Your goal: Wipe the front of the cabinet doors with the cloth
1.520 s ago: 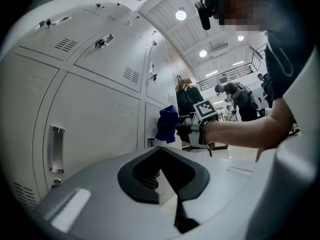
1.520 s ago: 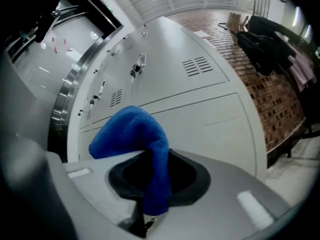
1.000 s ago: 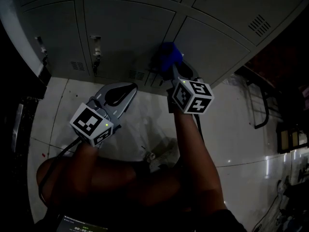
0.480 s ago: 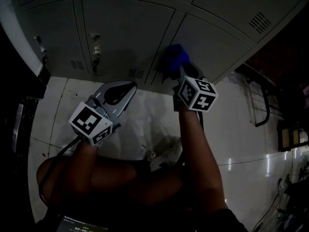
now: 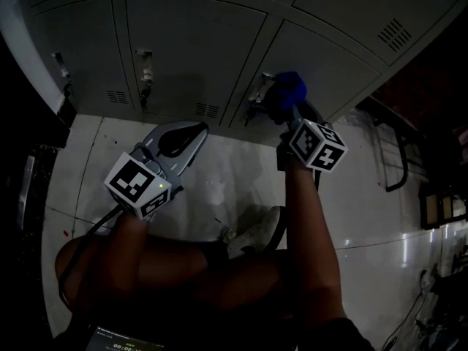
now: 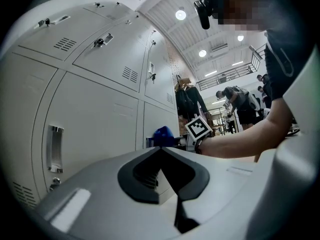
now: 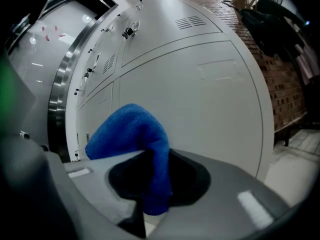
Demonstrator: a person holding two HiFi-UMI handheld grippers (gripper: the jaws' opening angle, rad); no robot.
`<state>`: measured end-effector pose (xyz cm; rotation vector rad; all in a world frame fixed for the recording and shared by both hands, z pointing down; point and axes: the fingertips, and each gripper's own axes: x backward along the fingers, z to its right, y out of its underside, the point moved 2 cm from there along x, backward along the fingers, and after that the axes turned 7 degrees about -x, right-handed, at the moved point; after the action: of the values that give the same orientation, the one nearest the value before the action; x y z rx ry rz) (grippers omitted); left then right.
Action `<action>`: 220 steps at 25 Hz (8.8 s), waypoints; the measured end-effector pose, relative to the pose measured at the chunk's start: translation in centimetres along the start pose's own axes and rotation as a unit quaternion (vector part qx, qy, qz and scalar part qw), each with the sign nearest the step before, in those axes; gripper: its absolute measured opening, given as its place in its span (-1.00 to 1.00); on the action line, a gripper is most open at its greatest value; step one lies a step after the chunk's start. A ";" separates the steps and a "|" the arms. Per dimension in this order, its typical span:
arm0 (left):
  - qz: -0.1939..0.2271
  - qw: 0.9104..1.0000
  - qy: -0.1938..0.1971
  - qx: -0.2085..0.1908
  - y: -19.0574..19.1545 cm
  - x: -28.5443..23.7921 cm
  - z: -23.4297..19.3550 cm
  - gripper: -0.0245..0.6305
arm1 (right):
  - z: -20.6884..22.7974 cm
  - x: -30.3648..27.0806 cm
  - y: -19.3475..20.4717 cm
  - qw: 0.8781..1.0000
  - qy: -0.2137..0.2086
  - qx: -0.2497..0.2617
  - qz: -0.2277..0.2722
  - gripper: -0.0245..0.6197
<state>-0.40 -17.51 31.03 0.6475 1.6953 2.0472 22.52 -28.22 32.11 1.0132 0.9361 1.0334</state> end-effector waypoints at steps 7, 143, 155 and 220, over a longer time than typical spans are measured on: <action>0.000 1.000 0.001 0.002 0.1 0.0 0.0 -0.91 | 3.1 1.4 -1.0 1.000 0.030 -0.002 0.007 -0.72; -0.002 1.000 -0.015 -0.005 0.3 0.0 -1.4 -0.91 | -8.7 -1.7 15.1 0.992 -0.029 0.024 -0.121 -0.71; -0.004 1.000 -0.017 -0.001 0.7 -0.1 -1.5 -0.91 | -3.5 -4.1 17.1 0.991 0.006 0.020 -0.132 -0.71; 0.008 1.000 0.003 0.004 -1.0 0.5 -0.6 -0.91 | -9.3 8.2 0.9 0.993 -0.106 0.052 0.024 -0.71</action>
<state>-1.16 -17.53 30.02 0.6609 1.7081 2.0565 15.60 -18.25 29.50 1.2119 0.8013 0.9030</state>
